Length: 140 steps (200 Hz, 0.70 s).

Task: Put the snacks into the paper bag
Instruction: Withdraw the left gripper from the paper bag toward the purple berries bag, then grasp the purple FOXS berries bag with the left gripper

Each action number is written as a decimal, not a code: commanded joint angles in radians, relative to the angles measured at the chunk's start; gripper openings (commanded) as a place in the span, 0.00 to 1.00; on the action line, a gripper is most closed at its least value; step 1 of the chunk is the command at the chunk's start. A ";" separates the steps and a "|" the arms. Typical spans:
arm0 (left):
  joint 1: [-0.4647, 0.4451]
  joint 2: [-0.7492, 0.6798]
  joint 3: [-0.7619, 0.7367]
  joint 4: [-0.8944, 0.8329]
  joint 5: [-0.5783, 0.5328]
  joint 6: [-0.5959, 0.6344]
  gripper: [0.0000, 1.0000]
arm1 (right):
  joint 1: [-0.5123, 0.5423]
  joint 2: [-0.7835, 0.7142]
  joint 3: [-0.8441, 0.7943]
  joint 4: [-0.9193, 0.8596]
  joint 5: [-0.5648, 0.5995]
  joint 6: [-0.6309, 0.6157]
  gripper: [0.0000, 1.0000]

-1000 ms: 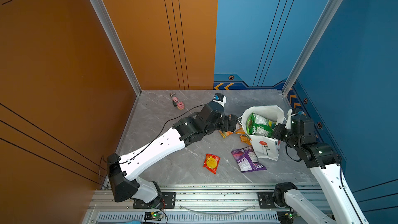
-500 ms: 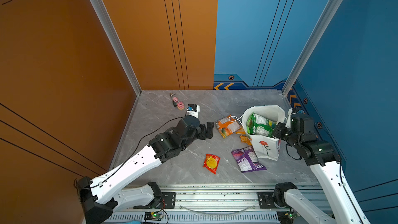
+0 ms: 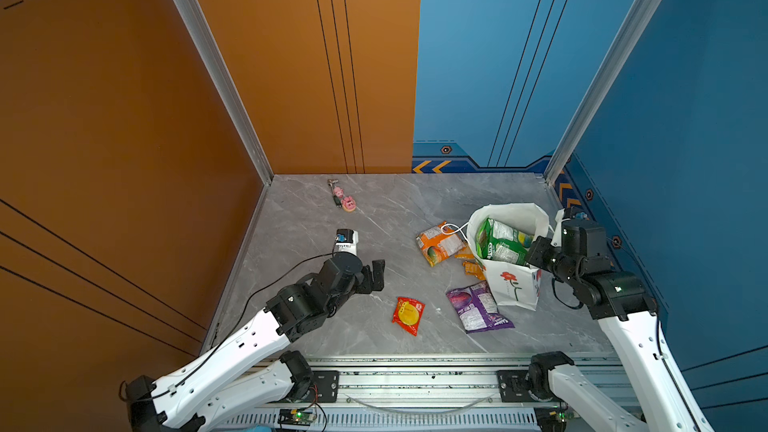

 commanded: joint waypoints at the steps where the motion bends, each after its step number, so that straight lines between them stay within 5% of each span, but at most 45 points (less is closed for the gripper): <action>1: -0.017 0.054 -0.007 -0.012 0.074 -0.016 0.99 | -0.004 -0.039 0.022 0.121 0.007 -0.002 0.00; 84: -0.204 0.406 0.117 0.103 0.140 0.025 0.98 | -0.006 -0.097 0.009 0.125 0.056 -0.024 0.00; 140: -0.451 0.667 0.308 0.096 0.081 0.305 0.96 | -0.013 -0.103 0.004 0.120 0.089 -0.015 0.00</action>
